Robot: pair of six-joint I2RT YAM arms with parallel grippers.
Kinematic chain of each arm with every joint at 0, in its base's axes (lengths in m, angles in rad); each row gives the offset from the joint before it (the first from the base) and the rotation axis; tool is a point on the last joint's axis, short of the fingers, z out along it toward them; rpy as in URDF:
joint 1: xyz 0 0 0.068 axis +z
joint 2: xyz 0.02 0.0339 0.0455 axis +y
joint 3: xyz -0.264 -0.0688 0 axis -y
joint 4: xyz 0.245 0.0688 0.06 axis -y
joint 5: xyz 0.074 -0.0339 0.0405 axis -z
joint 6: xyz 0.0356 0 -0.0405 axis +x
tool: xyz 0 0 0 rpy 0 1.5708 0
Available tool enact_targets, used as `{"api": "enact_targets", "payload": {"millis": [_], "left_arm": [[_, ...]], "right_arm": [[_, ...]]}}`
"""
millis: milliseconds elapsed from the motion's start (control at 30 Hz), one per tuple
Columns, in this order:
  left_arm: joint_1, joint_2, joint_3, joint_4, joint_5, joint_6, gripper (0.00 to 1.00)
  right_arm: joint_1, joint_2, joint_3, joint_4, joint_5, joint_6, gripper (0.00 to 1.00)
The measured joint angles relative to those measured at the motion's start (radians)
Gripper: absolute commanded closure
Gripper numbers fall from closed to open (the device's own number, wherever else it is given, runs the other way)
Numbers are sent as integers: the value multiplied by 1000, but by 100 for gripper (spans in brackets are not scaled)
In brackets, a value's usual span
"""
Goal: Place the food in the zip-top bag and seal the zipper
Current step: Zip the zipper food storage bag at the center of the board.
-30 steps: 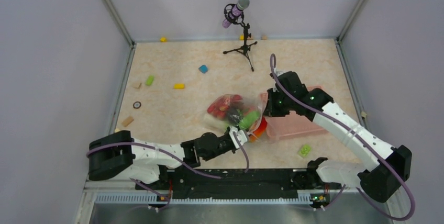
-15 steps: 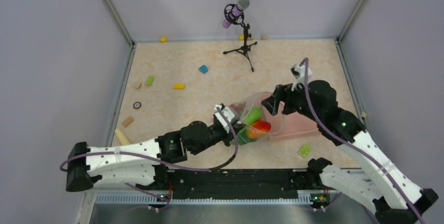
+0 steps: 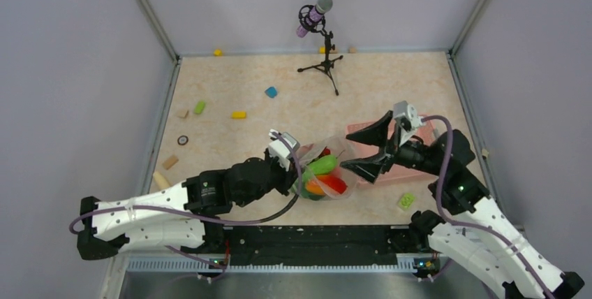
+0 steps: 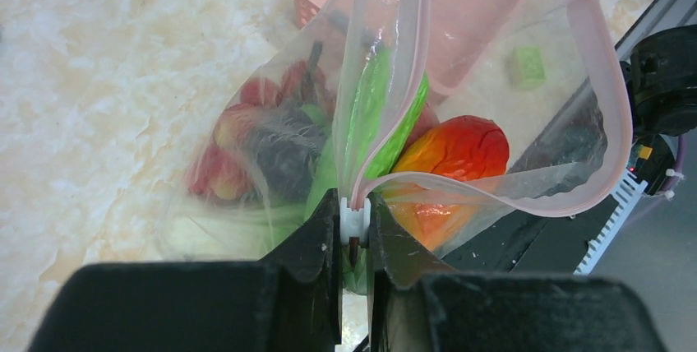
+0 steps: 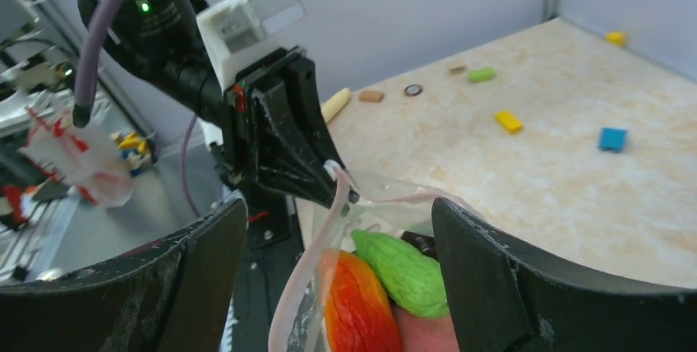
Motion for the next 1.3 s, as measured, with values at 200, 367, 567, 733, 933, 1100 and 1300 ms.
{"api": "enact_targets", "payload": {"millis": [200, 367, 567, 733, 933, 1100, 1300], "left_arm": [[0, 0, 30, -43, 6, -5, 100], [0, 0, 48, -64, 28, 3, 100], [0, 5, 69, -82, 51, 2, 100], [0, 14, 73, -82, 62, 2, 100], [0, 21, 73, -82, 63, -10, 100], [0, 18, 73, -82, 42, -26, 100], [0, -1, 73, -83, 35, -40, 100]], "right_arm": [[45, 210, 52, 39, -145, -32, 19], [78, 279, 99, 100, -213, -93, 22], [156, 349, 100, 144, -248, -158, 24], [177, 394, 100, 119, -228, -209, 26], [228, 469, 167, -19, -167, -309, 30], [294, 537, 233, -157, -97, -395, 35], [333, 561, 262, -255, -13, -469, 51]]}}
